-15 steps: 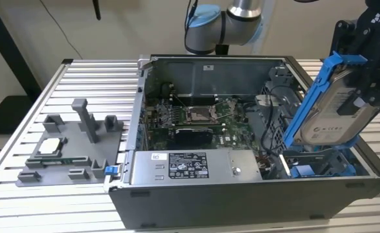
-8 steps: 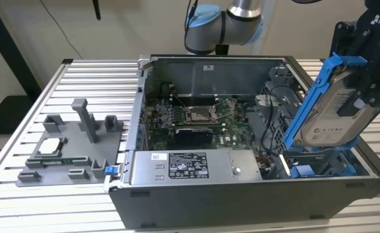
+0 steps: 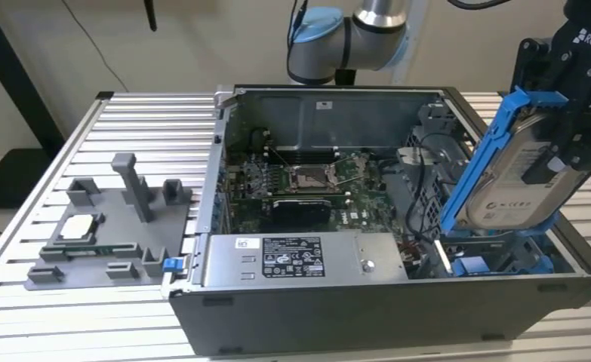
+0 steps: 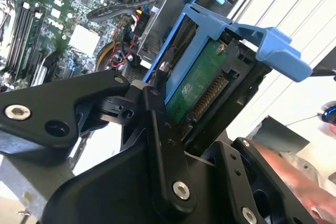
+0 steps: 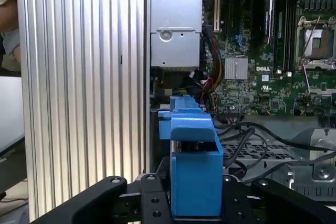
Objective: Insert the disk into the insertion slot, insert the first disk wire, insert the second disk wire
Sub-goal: 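Insert the disk into the insertion slot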
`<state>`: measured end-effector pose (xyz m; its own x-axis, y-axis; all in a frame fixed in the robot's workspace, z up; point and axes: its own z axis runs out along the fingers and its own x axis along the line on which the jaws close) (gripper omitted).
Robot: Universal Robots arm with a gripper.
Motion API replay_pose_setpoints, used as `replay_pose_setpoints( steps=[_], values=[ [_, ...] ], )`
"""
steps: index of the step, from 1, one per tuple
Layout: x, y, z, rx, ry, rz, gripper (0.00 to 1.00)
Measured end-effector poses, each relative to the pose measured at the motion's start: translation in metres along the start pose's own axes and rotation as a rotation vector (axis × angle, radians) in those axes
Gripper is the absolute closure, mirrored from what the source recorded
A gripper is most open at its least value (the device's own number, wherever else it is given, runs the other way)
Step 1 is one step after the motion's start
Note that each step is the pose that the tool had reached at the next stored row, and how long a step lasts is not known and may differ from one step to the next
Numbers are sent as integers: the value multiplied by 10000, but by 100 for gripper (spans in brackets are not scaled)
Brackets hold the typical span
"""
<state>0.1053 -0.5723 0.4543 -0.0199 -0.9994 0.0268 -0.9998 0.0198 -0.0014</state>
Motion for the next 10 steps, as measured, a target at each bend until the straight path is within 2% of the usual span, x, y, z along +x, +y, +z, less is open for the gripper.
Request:
replay_pose_setpoints(
  steps=[10],
  values=[
    [18, -12, 90, 0, -1, 4, 100]
  ],
)
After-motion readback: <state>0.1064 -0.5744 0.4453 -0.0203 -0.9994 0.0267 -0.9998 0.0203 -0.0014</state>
